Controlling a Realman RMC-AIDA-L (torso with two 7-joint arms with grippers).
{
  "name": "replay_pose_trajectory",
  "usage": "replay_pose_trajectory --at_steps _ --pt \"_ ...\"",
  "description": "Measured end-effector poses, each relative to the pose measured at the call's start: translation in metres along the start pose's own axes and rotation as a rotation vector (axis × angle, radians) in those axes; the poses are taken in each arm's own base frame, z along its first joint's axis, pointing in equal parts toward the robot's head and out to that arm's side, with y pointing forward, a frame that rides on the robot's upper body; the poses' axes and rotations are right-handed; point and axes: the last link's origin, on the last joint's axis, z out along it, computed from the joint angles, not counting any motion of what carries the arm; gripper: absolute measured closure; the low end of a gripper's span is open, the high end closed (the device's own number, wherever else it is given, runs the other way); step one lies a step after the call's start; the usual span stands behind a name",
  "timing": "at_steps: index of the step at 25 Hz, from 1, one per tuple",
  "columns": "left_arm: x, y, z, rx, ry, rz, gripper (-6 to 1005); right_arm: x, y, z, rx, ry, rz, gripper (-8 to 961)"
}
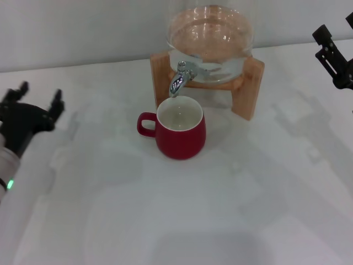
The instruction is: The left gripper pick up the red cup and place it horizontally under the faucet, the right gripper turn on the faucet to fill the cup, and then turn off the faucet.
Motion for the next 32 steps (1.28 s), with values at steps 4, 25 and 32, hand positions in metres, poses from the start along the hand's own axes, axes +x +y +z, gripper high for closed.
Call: replay_pose_trajectory --at_steps 4,25,32 --pt "0.007 -0.015 -0.006 0.072 0.072 -0.075 291 0.000 -0.001 0.000 0.004 0.001 0.000 170" --pt "-0.009 -0.056 -0.070 0.292 0.202 -0.228 291 0.015 0.021 0.012 -0.108 0.081 0.165 171" --pt "-0.015 -0.055 -0.077 0.301 0.175 -0.174 290 0.032 0.045 0.025 -0.195 0.181 0.215 171"
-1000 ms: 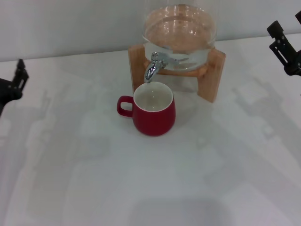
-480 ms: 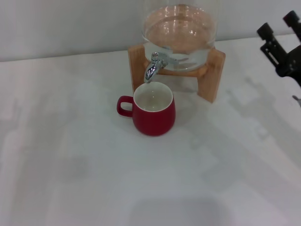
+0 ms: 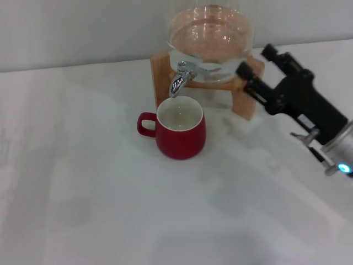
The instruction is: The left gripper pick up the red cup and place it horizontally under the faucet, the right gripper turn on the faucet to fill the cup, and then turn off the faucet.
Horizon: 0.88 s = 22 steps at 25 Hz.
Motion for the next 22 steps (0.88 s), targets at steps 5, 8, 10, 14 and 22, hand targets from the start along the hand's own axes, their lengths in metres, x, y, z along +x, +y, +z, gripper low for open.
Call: replay_pose_trajectory --at_steps 5,8,10,14,22 --pt "-0.002 0.000 0.000 -0.005 -0.012 0.013 290 0.010 0.012 0.016 -0.046 0.056 0.020 170" --pt "-0.002 0.002 0.001 -0.017 -0.014 0.019 290 0.013 0.015 0.021 -0.065 0.076 0.021 170" --pt "-0.003 0.003 0.001 -0.026 -0.017 0.023 290 0.014 0.017 0.024 -0.072 0.082 0.023 170" --pt "-0.005 0.004 -0.001 -0.039 -0.031 0.035 290 0.019 0.019 0.029 -0.079 0.112 0.024 170" --pt "-0.009 0.006 -0.005 -0.054 -0.046 0.039 289 0.023 0.020 0.040 -0.094 0.141 0.016 170"
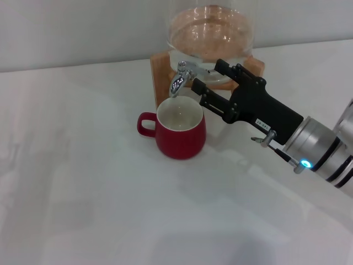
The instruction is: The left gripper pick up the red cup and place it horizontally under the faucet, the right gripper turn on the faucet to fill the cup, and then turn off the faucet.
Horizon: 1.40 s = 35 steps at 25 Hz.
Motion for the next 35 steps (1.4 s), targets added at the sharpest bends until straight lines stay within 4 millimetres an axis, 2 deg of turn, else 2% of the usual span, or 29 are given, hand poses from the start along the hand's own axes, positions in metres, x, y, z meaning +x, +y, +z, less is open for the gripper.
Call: replay_pose_trajectory --at_steps 35 --pt "0.001 0.003 0.003 -0.017 0.003 0.007 285 0.004 0.011 0.010 -0.042 0.026 0.019 170"
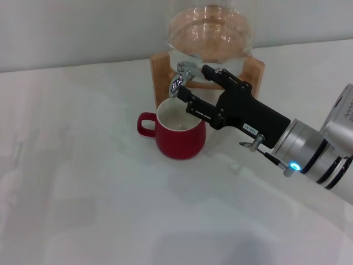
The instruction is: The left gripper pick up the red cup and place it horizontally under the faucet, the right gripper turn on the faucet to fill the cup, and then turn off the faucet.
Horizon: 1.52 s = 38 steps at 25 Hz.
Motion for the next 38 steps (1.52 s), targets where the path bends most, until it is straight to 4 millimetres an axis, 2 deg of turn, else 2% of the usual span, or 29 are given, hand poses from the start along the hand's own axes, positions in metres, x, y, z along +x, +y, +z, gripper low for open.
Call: replay_pose_trajectory --at_steps 38 --pt "-0.001 0.003 0.000 -0.015 -0.003 0.005 286 0.001 0.019 -0.002 -0.055 -0.017 0.025 171"
